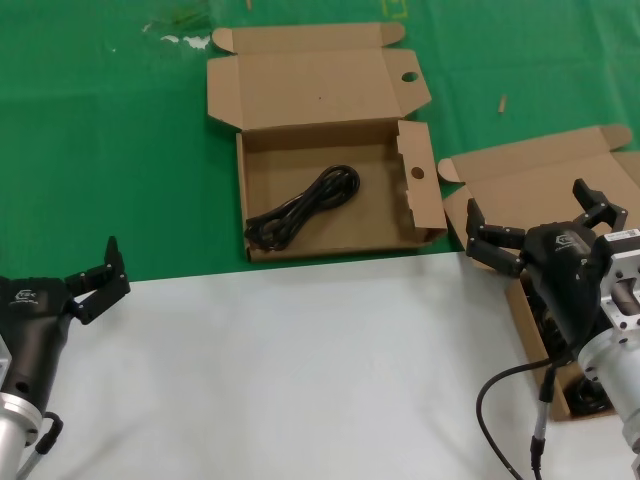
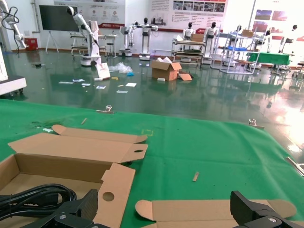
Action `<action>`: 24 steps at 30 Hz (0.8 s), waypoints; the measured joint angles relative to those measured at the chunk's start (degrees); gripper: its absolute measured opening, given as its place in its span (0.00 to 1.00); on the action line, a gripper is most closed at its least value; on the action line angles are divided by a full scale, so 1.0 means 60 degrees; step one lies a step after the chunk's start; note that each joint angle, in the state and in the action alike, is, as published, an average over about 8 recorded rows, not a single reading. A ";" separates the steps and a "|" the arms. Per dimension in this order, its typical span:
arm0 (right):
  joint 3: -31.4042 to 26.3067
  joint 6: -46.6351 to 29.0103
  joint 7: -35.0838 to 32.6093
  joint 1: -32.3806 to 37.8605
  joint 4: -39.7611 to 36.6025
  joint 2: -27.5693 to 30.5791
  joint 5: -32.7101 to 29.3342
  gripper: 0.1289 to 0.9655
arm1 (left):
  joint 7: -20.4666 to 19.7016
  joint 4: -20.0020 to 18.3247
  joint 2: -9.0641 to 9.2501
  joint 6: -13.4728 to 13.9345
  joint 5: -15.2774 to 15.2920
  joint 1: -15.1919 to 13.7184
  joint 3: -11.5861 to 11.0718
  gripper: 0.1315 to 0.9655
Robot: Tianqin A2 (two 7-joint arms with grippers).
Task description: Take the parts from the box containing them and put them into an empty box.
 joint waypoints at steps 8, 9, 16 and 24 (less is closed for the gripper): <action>0.0000 0.0000 0.0000 0.0000 0.0000 0.0000 0.0000 1.00 | 0.0000 0.0000 0.0000 0.0000 0.0000 0.0000 0.0000 1.00; 0.0000 0.0000 0.0000 0.0000 0.0000 0.0000 0.0000 1.00 | 0.0000 0.0000 0.0000 0.0000 0.0000 0.0000 0.0000 1.00; 0.0000 0.0000 0.0000 0.0000 0.0000 0.0000 0.0000 1.00 | 0.0000 0.0000 0.0000 0.0000 0.0000 0.0000 0.0000 1.00; 0.0000 0.0000 0.0000 0.0000 0.0000 0.0000 0.0000 1.00 | 0.0000 0.0000 0.0000 0.0000 0.0000 0.0000 0.0000 1.00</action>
